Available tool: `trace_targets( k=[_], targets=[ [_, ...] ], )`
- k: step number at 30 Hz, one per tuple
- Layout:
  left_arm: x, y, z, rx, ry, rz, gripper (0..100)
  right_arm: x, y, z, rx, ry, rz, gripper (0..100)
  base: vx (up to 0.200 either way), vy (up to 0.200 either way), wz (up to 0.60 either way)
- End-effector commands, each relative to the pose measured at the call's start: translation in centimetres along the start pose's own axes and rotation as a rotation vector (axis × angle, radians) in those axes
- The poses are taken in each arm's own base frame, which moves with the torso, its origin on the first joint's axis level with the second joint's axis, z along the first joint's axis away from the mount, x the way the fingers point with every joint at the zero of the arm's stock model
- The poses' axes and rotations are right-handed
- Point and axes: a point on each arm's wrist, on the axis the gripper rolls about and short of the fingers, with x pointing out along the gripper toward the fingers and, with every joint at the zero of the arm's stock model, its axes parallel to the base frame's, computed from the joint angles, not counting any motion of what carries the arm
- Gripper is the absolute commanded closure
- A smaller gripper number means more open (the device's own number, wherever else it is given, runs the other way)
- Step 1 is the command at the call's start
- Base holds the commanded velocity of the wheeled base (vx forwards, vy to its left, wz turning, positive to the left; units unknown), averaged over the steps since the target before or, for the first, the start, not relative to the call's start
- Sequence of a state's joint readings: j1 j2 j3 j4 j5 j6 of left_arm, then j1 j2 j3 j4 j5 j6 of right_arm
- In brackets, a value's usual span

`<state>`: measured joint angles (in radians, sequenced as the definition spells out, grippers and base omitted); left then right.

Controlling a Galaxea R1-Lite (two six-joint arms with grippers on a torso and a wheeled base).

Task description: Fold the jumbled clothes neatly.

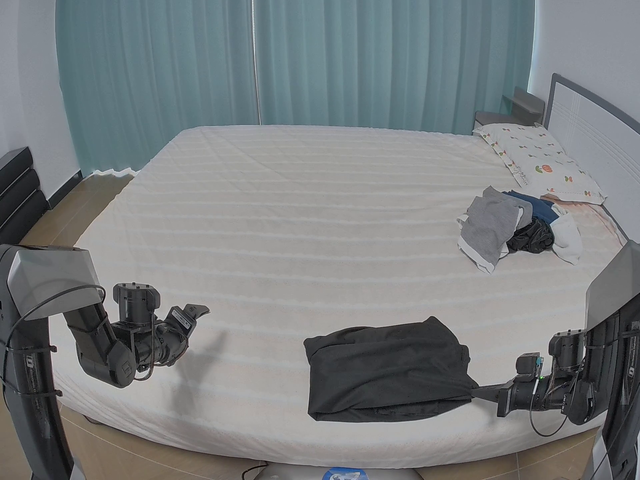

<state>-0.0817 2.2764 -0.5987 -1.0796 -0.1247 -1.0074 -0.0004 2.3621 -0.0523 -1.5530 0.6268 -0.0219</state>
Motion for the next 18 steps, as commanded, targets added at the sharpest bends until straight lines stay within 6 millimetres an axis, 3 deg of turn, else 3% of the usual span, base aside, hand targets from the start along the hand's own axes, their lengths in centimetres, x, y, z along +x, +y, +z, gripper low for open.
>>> trace_targets(
  k=[1,18],
  targets=[
    [0.0,0.0,0.0,0.002,0.001,0.000,0,-0.2,-0.1,-1.0,-0.043,0.037,-0.003,100,0.000,0.000,0.00],
    [0.0,0.0,-0.1,0.000,0.000,0.002,0,-0.1,-0.9,-2.2,-0.055,0.081,-0.020,100,0.000,0.000,0.00]
  ],
)
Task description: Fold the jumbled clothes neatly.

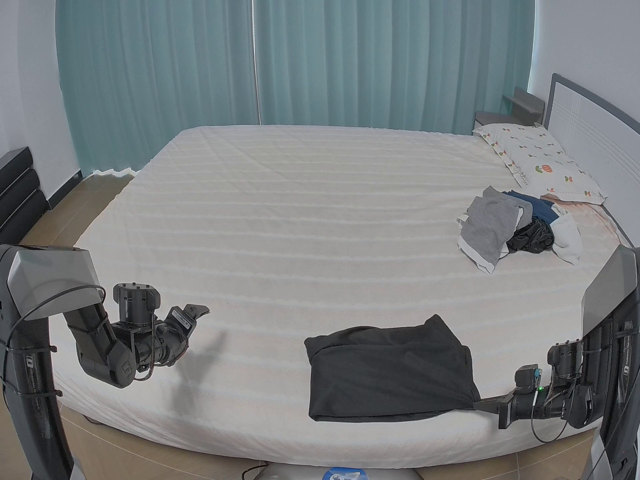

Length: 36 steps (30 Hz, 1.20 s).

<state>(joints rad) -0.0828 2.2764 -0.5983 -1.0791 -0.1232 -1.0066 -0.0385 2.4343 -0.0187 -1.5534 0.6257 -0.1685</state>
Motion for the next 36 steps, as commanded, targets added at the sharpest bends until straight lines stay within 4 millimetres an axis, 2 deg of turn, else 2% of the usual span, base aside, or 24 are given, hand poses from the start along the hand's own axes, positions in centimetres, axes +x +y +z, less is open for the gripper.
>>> trace_targets(
  k=[1,6,7,9,11,16,19,20,21,23,25,27,31,33,35,36],
  targets=[
    [0.0,0.0,0.0,-0.001,0.000,0.001,0,0.2,-0.1,-0.3,0.007,0.010,0.002,100,0.000,0.000,0.00],
    [0.0,0.0,0.0,-0.001,0.000,0.001,0,0.3,-0.1,-0.4,0.009,0.016,0.004,100,0.000,0.000,0.00],
    [0.0,0.0,0.0,0.000,0.000,0.001,0,0.3,-0.2,-0.3,0.005,0.010,0.002,0,0.000,0.000,0.00],
    [0.0,0.0,0.0,0.000,0.000,0.001,0,0.3,-0.2,-0.3,0.005,0.010,0.002,0,0.000,0.000,0.00],
    [0.0,0.0,0.0,0.000,0.000,0.001,0,-0.3,0.0,0.8,-0.026,-0.040,-0.007,0,0.000,0.000,0.00],
    [0.0,0.0,0.0,-0.001,-0.001,0.000,0,-0.6,0.0,2.2,-0.037,-0.104,-0.006,0,0.000,0.000,0.00],
    [0.0,0.0,0.0,-0.001,-0.001,0.000,0,-0.3,-0.7,4.2,0.049,-0.190,-0.005,0,0.000,0.000,0.00],
    [0.0,0.0,0.0,-0.001,-0.001,0.000,0,-0.3,-0.7,4.2,0.049,-0.190,-0.005,0,0.000,0.000,0.00],
    [0.0,0.0,0.0,0.000,-0.001,0.000,0,0.2,-1.1,5.4,0.114,-0.236,0.007,0,0.000,0.000,0.00],
    [0.0,0.0,0.0,0.000,-0.001,0.000,0,1.2,-1.6,6.4,0.179,-0.272,0.019,0,0.000,0.000,0.00],
    [0.1,0.0,0.0,-0.001,-0.002,-0.002,0,1.3,-1.6,6.5,0.185,-0.273,0.021,0,0.000,0.000,0.00],
    [0.1,-0.1,0.0,-0.001,-0.002,-0.003,0,4.6,-2.5,7.7,0.305,-0.304,0.032,0,0.000,0.000,0.00],
    [0.1,-0.1,0.0,-0.001,-0.002,-0.003,0,8.4,-3.6,9.1,0.399,-0.360,-0.007,0,0.000,0.000,0.00],
    [0.1,-0.1,0.0,0.000,-0.003,-0.003,0,9.4,-4.0,10.1,0.429,-0.357,0.002,0,0.000,0.000,0.00],
    [0.1,-0.1,0.0,0.000,-0.003,-0.004,0,9.7,-4.2,10.3,0.453,-0.336,0.001,0,0.000,0.000,0.00],
    [0.1,-0.1,0.0,0.000,-0.003,-0.004,0,10.6,-3.7,10.8,0.484,-0.306,0.017,0,0.000,0.000,0.00]
  ],
)
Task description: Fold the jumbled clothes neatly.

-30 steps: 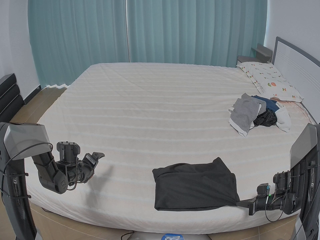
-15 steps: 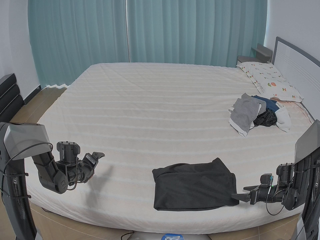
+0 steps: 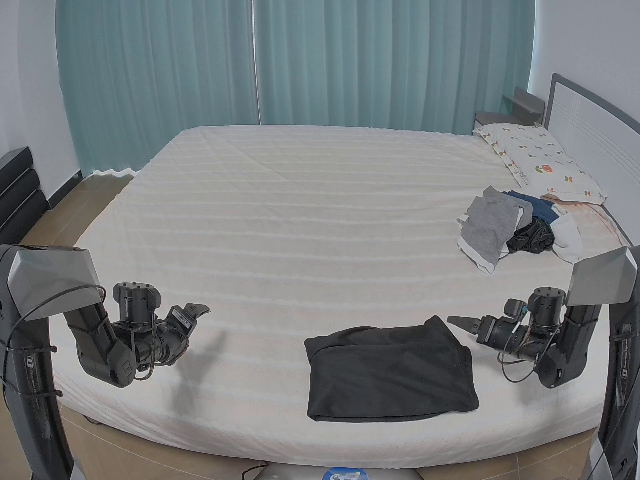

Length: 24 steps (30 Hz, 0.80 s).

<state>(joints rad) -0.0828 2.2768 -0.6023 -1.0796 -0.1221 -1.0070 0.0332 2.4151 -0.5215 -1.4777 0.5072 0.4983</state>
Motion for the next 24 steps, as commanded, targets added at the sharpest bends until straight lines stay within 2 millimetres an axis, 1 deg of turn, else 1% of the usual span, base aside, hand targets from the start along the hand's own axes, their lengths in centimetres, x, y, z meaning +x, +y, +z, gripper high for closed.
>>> trace_targets(
  k=[1,5,10,13,14,21,22,24],
  targets=[
    [0.0,0.0,0.0,0.000,0.001,0.000,0,4.8,0.1,-0.6,0.109,0.057,-0.006,0,0.000,0.000,0.00],
    [0.1,0.0,-0.1,0.001,-0.008,0.007,0,5.4,0.3,-0.3,0.145,0.050,0.004,0,0.000,0.000,0.00],
    [0.1,0.0,-0.2,0.001,-0.005,0.009,0,6.0,0.3,0.0,0.142,0.037,0.010,0,0.000,0.000,0.00],
    [0.1,0.0,-0.2,0.001,-0.006,0.008,0,6.3,0.0,-0.3,0.146,0.046,0.002,0,0.000,0.000,0.00],
    [0.1,0.0,-0.2,0.001,-0.006,0.008,0,6.4,0.3,-0.4,0.144,0.051,0.005,0,0.000,0.000,0.00],
    [0.1,0.0,-0.1,0.001,-0.007,0.009,0,6.5,0.3,-0.5,0.144,0.054,0.005,0,0.000,0.000,0.00],
    [0.1,0.0,-0.1,0.001,-0.007,0.009,0,6.5,0.3,-0.4,0.142,0.051,0.007,100,0.000,0.000,0.00],
    [0.2,0.1,-0.2,0.001,-0.006,0.010,0,6.6,0.3,-0.3,0.144,0.045,0.006,100,0.000,0.000,0.00]
  ],
)
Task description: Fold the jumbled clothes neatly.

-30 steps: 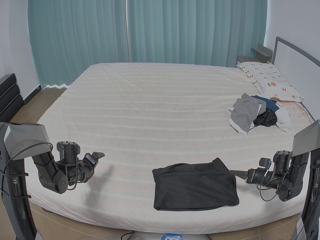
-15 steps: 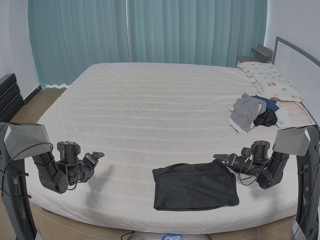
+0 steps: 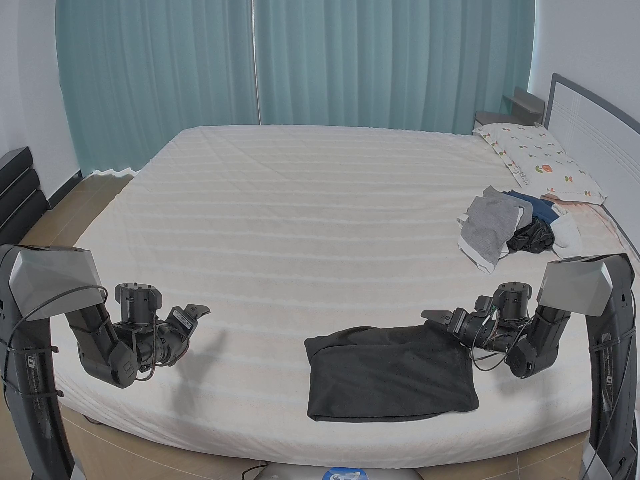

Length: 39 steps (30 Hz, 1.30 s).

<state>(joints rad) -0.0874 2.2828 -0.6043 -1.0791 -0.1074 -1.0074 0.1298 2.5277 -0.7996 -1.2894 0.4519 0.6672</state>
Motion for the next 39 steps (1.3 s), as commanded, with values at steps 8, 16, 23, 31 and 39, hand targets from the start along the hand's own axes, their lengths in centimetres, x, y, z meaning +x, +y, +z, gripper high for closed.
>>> trace_targets(
  k=[8,16,23,31,39],
  targets=[
    [0.0,0.0,0.0,0.000,0.000,0.000,0,-0.4,-0.5,0.3,0.009,-0.017,-0.012,100,0.000,0.000,0.00],
    [0.0,0.1,0.0,0.001,0.001,0.002,0,-1.5,-1.4,1.2,0.093,-0.049,-0.038,100,0.000,0.000,0.00],
    [0.0,0.1,0.0,0.001,-0.003,0.004,0,-2.5,-1.5,1.1,0.100,-0.055,-0.057,100,0.000,0.000,0.00],
    [0.0,0.1,-0.1,0.002,-0.001,0.005,0,-3.1,-2.2,1.4,0.107,-0.077,-0.083,100,0.000,0.000,0.00],
    [0.0,0.0,-0.2,0.003,0.001,0.004,0,-3.3,-2.5,1.5,0.108,-0.078,-0.095,100,0.000,0.000,0.00]
  ],
)
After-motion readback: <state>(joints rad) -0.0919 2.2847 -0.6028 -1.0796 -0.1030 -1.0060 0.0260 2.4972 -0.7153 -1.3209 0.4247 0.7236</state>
